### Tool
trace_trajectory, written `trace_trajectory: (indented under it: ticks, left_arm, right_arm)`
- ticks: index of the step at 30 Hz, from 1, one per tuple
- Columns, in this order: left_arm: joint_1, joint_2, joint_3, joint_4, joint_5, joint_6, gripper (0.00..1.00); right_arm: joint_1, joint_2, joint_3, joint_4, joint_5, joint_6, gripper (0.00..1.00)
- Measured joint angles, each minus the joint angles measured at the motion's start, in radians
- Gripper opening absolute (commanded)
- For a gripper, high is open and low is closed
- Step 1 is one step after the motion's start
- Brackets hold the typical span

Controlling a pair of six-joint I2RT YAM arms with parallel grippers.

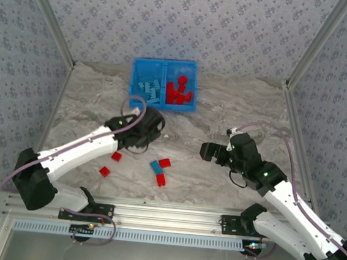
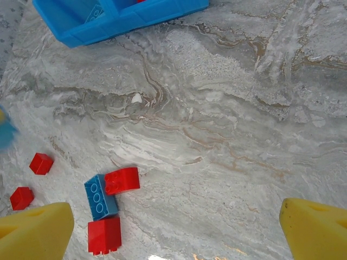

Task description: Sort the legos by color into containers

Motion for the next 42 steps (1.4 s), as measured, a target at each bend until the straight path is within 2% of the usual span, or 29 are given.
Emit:
trace_trajectory:
  ticks: [6,11,16,20,23,26,29,33,36,42]
  left_arm:
    - [0.159,0.192,0.33,-0.011,-0.098,0.465,0.28]
    - [0.294,0.488,0.575,-0.01,-0.097,0.71,0.25]
    - [0.391,0.804,0.867,-0.035,-0.092,0.834,0.27]
    - [0.421,0.979,1.047,-0.088,-0.101,0.876,0.41]
    - [0.42,1.024,1.086,-0.124,-0.095,0.884,0.51]
    - [0.42,1.022,1.096,-0.153,-0.072,0.88,0.57]
    - [0.415,0.999,1.099,-0.164,-0.042,0.874,0.59]
    - [0.4,0.882,1.054,-0.17,-0.005,0.867,0.61]
    - [0.369,0.652,0.873,-0.137,0.022,0.863,0.68]
    - [0.309,0.043,0.449,-0.07,0.102,0.883,0.74]
  right_arm:
    - [-0.002,0.018,0.0,0.011,0.0,0.0,1.0]
    - [-0.005,0.017,0.0,0.008,0.0,0.0,1.0]
    - [-0.007,0.017,0.0,-0.011,-0.001,0.0,1.0]
    - [-0.008,0.017,0.0,-0.022,-0.001,0.0,1.0]
    - [-0.008,0.017,0.0,-0.022,-0.001,0.0,1.0]
    - [-0.009,0.019,0.001,-0.022,-0.001,0.0,1.0]
    - [-0.01,0.038,0.008,-0.022,-0.001,0.0,1.0]
    - [-0.007,0.073,0.028,-0.021,-0.009,-0.005,1.0]
    - [0.043,0.11,0.054,-0.011,-0.022,-0.04,1.0]
    - [0.312,0.324,0.224,0.004,-0.015,-0.173,1.0]
